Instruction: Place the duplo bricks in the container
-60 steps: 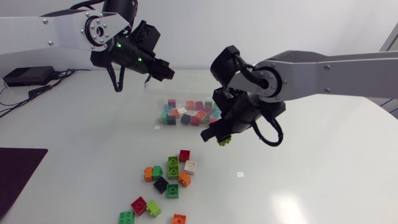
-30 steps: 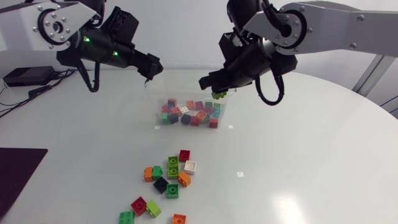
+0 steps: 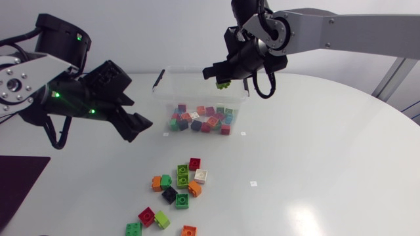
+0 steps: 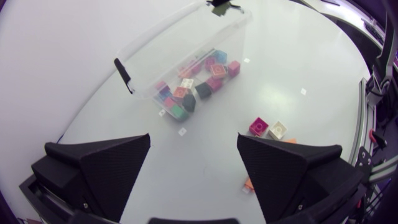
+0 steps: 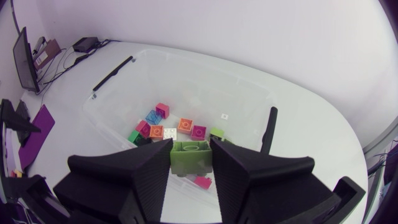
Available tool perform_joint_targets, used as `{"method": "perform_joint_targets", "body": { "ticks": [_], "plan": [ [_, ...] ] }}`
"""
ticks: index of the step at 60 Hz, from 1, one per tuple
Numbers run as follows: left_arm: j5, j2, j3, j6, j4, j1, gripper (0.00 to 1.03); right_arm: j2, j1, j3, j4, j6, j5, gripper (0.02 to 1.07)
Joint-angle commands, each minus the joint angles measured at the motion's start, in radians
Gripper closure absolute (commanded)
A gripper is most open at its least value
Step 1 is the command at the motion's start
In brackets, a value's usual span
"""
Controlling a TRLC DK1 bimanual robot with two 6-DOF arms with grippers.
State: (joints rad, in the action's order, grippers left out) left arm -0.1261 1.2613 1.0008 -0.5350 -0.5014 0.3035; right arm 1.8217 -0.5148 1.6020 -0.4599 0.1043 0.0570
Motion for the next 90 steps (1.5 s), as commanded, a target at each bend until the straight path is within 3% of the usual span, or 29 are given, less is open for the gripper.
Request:
{"method": "perform_joint_targets", "body": {
  "ticks": [1, 12, 18, 25, 28, 48, 69, 90],
  "plan": [
    [-0.006, -0.034, -0.079, -0.069, -0.02, 0.022, 0.06, 0.05, 0.012, 0.039, 0.03, 0.005, 0.009, 0.71],
    [-0.006, -0.028, -0.183, -0.148, -0.019, 0.054, 0.07, 0.103, 0.022, 0.079, 0.04, 0.002, 0.018, 0.67],
    [-0.006, -0.008, -0.226, -0.174, -0.008, 0.069, 0.07, 0.119, 0.033, 0.101, 0.043, -0.005, 0.024, 0.51],
    [-0.007, 0.0, -0.266, -0.223, 0.004, 0.08, 0.07, 0.113, 0.041, 0.115, 0.033, -0.009, 0.024, 0.19],
    [-0.007, 0.004, -0.287, -0.252, 0.021, 0.086, 0.07, 0.102, 0.044, 0.118, 0.023, -0.015, 0.024, 0.14],
    [-0.029, 0.147, -0.272, -0.384, 0.05, 0.085, 0.07, -0.045, 0.045, 0.006, 0.023, -0.043, 0.009, 0.12],
    [-0.043, 0.262, -0.209, -0.484, 0.026, 0.088, 0.07, -0.317, 0.03, -0.31, 0.061, -0.1, -0.045, 0.11],
    [-0.047, 0.323, -0.176, -0.514, 0.006, 0.094, 0.1, -0.46, 0.021, -0.576, 0.121, -0.12, -0.091, 0.11]
  ]
}}
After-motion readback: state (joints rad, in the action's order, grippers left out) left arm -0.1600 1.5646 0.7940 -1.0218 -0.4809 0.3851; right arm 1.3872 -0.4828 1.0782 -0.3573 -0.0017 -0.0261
